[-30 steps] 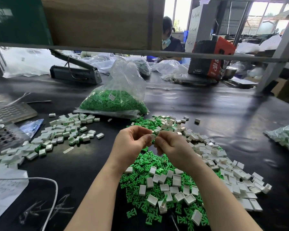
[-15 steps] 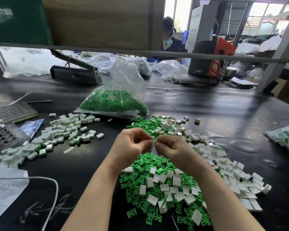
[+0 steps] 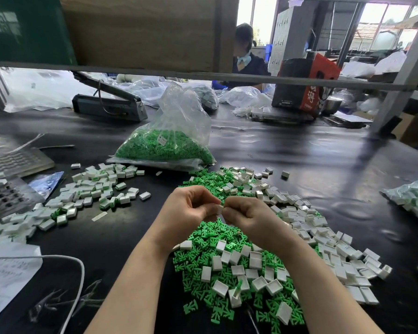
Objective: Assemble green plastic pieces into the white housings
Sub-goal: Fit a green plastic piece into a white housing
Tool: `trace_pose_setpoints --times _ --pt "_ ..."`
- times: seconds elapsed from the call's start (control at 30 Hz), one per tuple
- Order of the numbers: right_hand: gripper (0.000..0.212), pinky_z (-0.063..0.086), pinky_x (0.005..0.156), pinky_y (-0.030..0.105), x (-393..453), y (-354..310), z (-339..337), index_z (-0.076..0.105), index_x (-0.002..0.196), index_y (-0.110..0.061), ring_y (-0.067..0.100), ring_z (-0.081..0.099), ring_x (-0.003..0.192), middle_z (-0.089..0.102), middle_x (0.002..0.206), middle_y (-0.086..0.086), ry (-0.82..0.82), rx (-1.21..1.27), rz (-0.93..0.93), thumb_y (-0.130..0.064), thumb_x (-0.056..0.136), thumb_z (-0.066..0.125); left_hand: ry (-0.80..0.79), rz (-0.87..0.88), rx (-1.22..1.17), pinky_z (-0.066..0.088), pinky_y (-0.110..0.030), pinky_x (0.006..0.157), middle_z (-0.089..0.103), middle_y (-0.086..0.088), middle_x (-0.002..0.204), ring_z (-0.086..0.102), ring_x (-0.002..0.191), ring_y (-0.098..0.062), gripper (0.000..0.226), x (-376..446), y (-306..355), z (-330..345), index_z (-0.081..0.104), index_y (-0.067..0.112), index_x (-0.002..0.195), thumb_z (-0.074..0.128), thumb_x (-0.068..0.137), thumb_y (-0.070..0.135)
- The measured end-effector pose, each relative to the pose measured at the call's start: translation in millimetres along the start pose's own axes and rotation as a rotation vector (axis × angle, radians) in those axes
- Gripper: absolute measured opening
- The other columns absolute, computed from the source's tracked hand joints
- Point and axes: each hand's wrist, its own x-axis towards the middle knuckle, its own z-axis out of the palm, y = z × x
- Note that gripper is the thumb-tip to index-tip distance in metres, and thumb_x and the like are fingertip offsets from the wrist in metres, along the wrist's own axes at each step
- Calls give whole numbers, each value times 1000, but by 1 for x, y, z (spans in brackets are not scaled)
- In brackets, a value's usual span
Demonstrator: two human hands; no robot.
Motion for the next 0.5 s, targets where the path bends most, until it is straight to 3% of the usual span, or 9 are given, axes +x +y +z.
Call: trace_pose_setpoints --times 0.1,0.27,0.37,0.5 --pt "28 33 51 22 2 -1 -2 54 70 -24 4 40 52 49 57 -14 57 25 -46 -19 97 58 46 6 -71 60 -29 71 74 -12 79 73 73 -20 6 0 2 0 70 3 91 67 87 -1" --pt "22 33 49 17 2 4 0 61 80 -10 3 41 47 58 61 -2 14 60 -9 -21 99 56 -21 -61 -74 57 -22 72 74 -13 85 73 80 -21 16 0 0 -2 68 7 104 64 90 2" --pt "25 33 47 18 3 4 1 62 81 -10 6 41 46 61 61 -2 33 154 24 -26 99 54 -41 -68 -25 58 -25 77 75 -11 87 73 84 -22 12 0 -2 -1 71 4 101 64 91 4" --pt "52 39 51 16 2 0 2 63 80 -9 9 50 54 60 62 -1 48 443 144 -54 92 39 54 -12 25 53 -15 67 73 -2 83 67 76 -5 7 0 1 3 73 15 90 70 87 10"
